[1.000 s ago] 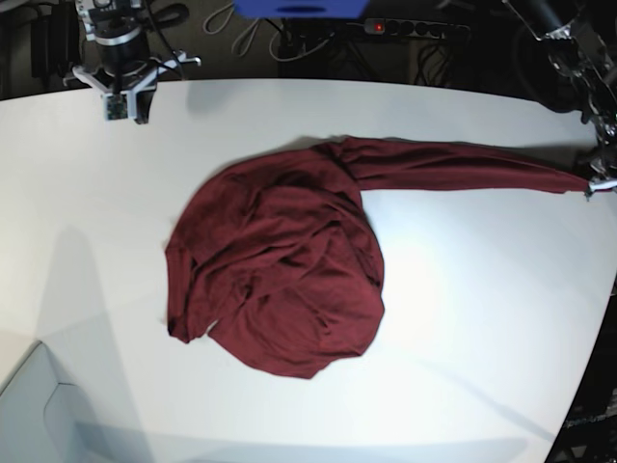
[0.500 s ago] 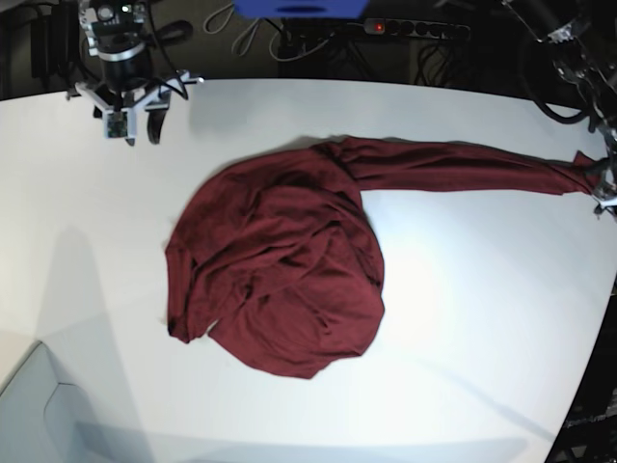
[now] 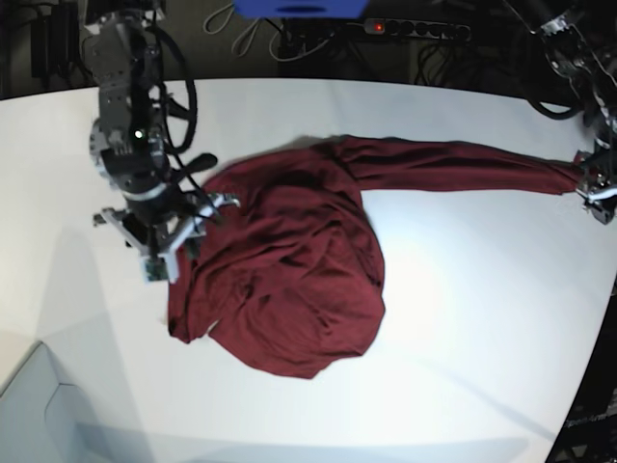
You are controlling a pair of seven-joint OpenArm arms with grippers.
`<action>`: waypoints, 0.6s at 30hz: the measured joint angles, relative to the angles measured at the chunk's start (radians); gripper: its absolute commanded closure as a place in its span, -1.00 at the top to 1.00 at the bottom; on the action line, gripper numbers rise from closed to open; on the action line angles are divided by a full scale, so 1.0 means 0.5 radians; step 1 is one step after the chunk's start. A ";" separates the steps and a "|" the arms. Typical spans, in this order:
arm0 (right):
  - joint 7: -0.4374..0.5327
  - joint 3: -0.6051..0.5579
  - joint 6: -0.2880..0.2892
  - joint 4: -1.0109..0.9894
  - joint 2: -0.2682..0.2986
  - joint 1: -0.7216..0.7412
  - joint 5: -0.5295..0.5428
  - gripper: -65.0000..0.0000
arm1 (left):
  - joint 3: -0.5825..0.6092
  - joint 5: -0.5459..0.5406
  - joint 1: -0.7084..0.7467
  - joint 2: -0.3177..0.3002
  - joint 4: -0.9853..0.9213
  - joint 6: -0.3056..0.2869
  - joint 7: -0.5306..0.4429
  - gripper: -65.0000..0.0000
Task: Layout the t-shirt on the table in an organized manner, then fold the t-shirt properly
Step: 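Lower the right gripper onto the shirt body and grasp its edge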
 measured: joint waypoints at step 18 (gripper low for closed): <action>0.214 -0.079 0.300 -0.840 0.002 0.388 -0.001 0.50 | -0.039 -0.017 0.078 -0.005 0.001 0.002 -0.018 0.09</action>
